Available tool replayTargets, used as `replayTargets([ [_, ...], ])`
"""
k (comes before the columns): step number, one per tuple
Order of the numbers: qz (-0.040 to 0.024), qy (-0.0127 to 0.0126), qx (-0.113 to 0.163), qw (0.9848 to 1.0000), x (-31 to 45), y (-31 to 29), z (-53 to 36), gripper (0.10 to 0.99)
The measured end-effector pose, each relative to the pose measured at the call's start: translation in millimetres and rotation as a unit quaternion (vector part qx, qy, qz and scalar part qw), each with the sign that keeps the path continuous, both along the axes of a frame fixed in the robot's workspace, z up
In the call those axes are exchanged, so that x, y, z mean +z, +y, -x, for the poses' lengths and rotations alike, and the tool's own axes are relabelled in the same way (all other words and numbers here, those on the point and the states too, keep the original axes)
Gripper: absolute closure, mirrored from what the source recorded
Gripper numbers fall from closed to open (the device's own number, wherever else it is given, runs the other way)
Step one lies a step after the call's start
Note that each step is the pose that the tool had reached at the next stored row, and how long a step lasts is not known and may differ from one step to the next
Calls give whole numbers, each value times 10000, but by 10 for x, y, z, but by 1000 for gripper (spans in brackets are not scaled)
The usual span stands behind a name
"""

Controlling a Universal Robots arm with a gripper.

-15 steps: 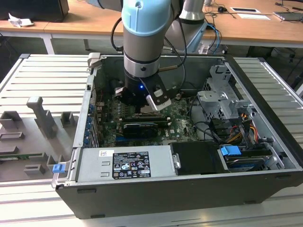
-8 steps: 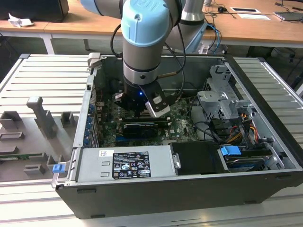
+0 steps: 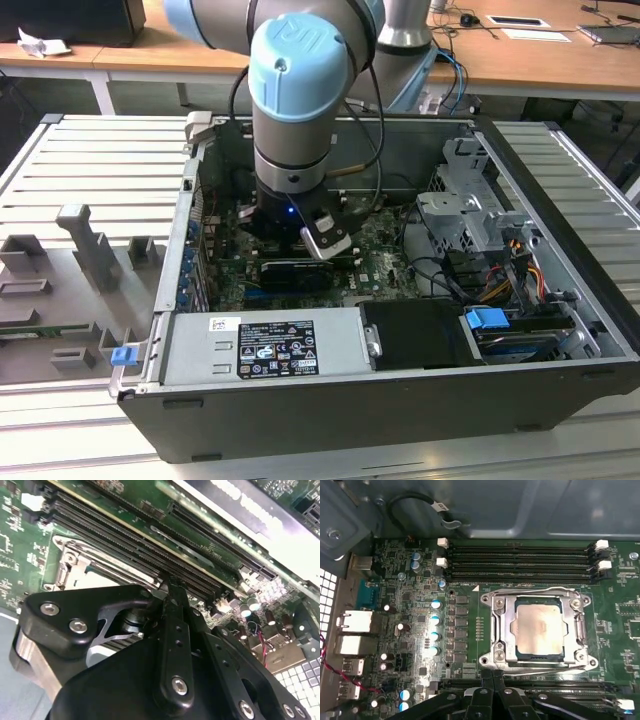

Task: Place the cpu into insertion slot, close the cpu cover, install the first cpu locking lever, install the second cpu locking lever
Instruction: 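Install the second cpu locking lever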

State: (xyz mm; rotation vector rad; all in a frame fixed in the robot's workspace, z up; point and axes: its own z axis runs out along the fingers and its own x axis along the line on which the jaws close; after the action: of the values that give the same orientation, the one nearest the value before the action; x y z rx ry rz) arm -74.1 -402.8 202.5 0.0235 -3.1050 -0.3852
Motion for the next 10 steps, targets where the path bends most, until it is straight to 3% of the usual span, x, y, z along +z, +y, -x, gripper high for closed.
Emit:
replayTargets([
  [6,-155,-4,0,9999,-47,0,8,980],
  [10,-226,-2,2,9997,-93,3,19,980],
])
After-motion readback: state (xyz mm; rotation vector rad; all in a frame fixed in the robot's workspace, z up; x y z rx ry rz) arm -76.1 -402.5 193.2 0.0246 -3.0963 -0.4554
